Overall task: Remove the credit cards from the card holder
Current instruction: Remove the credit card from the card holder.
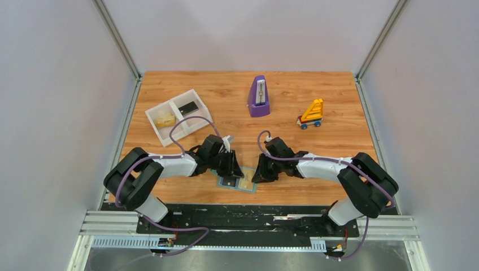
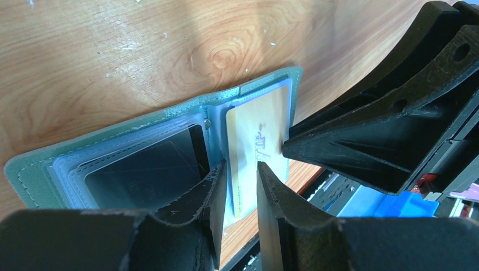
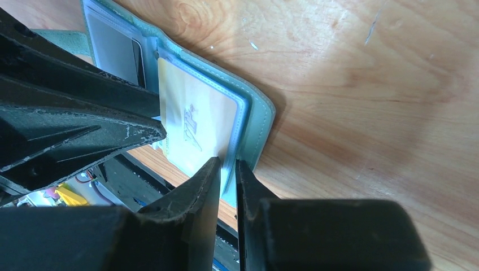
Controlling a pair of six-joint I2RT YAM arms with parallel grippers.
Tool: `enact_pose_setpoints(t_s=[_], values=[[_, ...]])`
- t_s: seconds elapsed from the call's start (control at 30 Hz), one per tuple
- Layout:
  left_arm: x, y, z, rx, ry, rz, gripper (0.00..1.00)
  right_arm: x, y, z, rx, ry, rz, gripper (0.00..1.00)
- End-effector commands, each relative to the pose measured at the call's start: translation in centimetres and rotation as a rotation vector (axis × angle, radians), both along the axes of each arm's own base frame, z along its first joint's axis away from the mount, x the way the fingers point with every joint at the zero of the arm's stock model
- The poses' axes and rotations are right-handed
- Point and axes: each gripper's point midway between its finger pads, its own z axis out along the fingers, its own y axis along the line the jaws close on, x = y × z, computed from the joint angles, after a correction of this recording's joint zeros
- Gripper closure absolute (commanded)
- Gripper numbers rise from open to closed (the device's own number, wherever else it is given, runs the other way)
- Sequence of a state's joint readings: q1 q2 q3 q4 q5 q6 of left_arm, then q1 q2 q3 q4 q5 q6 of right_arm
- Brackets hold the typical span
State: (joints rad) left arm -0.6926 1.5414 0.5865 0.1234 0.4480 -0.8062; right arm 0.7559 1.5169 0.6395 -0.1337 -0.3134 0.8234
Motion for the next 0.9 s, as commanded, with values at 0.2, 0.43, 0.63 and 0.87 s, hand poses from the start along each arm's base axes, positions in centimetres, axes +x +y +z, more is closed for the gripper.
enact_pose_setpoints(t_s=[0.2,0.43,0.63,0.87], values=[[-0.5,-0.4,-0.3,-0.031,0.008,-0.001,0.67,-0.2,-0.6,-0.7,-0.018,-0.011,-0.016,0.82],[-0.6,-0.9,0.4,-0.071,0.030,0.001,0.78,-0.1,-0.5,-0.5,-0.012,-0.015,-0.012,0.83],[-0.8,-1.7,2.6,-0.149,0.046,0.007,1.00,-0.1,-0.6,-0.9,-0.020,-0.009,-0.015,0.83],[-0.8,-0.5,2.4,-0.051,0.069,0.036,1.00,0.0,-1.4,-1.6,-0.033,0.019,-0.043,0.83]])
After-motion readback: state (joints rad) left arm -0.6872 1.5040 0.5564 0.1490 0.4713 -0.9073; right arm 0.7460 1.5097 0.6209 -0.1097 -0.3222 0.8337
